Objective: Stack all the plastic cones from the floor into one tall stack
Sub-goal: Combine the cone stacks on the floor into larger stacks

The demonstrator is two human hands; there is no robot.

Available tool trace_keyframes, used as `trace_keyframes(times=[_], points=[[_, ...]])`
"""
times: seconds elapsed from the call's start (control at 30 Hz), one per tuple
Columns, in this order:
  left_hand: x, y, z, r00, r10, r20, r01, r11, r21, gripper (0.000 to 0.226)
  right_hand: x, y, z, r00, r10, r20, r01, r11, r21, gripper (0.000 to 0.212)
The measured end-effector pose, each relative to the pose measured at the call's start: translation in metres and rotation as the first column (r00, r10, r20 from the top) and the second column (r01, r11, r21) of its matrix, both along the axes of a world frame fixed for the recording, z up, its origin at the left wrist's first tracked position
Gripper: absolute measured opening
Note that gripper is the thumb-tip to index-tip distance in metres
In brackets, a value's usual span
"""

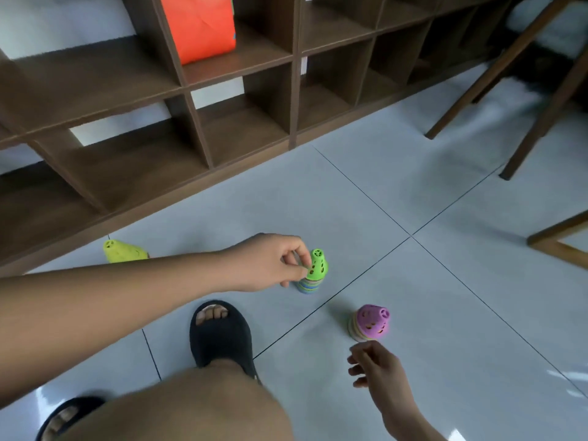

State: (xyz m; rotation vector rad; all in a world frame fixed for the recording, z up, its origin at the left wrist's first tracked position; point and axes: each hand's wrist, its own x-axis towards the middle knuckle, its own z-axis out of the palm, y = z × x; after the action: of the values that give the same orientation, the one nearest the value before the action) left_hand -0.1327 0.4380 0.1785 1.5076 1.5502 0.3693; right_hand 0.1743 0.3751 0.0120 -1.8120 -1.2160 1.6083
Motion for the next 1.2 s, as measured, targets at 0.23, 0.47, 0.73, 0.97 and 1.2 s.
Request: trace_keyframes(times=[0.23,0.47,0.73,0.97,1.2], points=[[0.083,0.036,-0.042,0.972,-0.234,-0.028,0.234,0.972,-0.008,0.024,0.041,0.016,-0.050,0.954,-0.300,0.007,0.296,0.937,-0.186,0.011],[0.114,0.035,-0.096,0.876,-0.463,-0.133,0.475,0.877,0.074,0.053,0.034,0.047,-0.068,0.917,-0.398,-0.019,0.376,0.879,-0.293,0.031],[0.115,0.033,-0.135,0.806,-0.500,-0.317,0.541,0.840,0.052,0.043,0.013,0.045,-0.070,0.955,-0.292,-0.055,0.272,0.935,-0.226,0.034],[0.083,0.024,-0.155,0.939,-0.284,-0.197,0.311,0.942,0.127,0.030,-0.008,0.055,-0.070,0.933,-0.333,-0.135,0.289,0.919,-0.268,0.028],[0.063,-0.001,-0.140,0.994,-0.069,-0.080,0.082,0.982,0.171,0.035,-0.018,0.045,-0.049,0.944,-0.297,-0.142,0.253,0.930,-0.266,0.022]])
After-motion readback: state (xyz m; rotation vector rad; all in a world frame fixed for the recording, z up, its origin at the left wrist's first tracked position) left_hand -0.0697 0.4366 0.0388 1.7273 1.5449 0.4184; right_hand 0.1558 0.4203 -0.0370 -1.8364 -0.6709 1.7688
